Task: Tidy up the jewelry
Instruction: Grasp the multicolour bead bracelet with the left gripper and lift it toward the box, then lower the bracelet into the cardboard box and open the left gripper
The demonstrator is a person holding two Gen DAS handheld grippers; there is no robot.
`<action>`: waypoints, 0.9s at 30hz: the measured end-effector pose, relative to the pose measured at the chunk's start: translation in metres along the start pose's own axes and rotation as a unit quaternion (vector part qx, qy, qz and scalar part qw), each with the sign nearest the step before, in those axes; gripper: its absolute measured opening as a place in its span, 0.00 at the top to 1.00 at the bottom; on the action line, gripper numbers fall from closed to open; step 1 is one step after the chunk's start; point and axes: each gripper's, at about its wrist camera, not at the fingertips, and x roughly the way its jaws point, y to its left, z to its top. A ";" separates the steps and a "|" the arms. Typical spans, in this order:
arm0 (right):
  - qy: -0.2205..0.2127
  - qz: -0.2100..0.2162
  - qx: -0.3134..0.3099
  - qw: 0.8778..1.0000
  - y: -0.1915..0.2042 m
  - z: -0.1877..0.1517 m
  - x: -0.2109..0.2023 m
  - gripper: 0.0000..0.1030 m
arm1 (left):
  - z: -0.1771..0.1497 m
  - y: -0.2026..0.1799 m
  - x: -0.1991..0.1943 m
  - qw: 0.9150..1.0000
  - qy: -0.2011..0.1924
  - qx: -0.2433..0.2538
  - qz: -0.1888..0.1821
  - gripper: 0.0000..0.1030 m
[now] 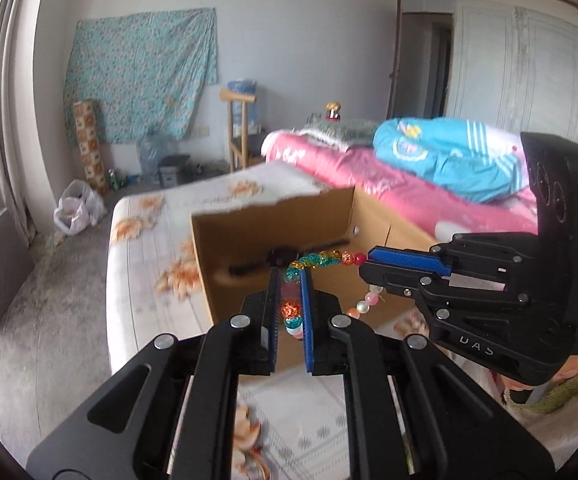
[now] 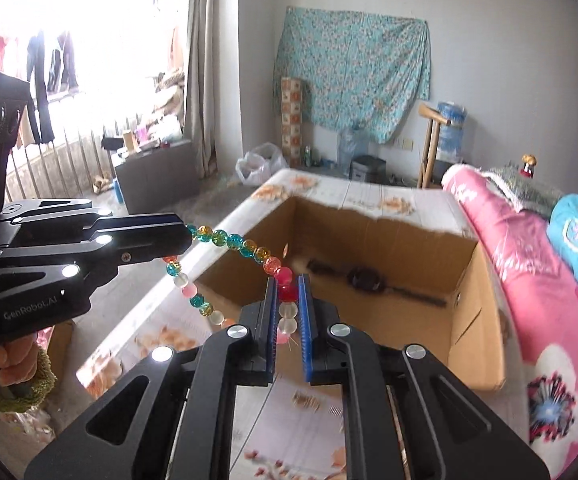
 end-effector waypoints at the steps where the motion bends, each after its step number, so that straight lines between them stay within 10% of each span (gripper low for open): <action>1: -0.001 0.008 0.004 1.000 -0.009 0.011 0.005 0.90 | 0.008 0.002 0.005 1.000 -0.004 0.003 -0.001 0.92; 11: 0.163 0.100 0.071 0.979 -0.079 0.053 0.135 0.90 | 0.033 0.040 0.121 0.996 0.086 0.007 0.023 0.91; 20: 0.335 0.122 0.078 0.931 -0.083 0.024 0.240 0.90 | 0.005 0.055 0.170 0.981 0.184 0.033 0.041 0.91; 27: 0.338 0.095 0.077 0.933 -0.082 0.029 0.254 0.76 | 0.008 0.055 0.163 0.983 0.174 0.037 0.048 0.76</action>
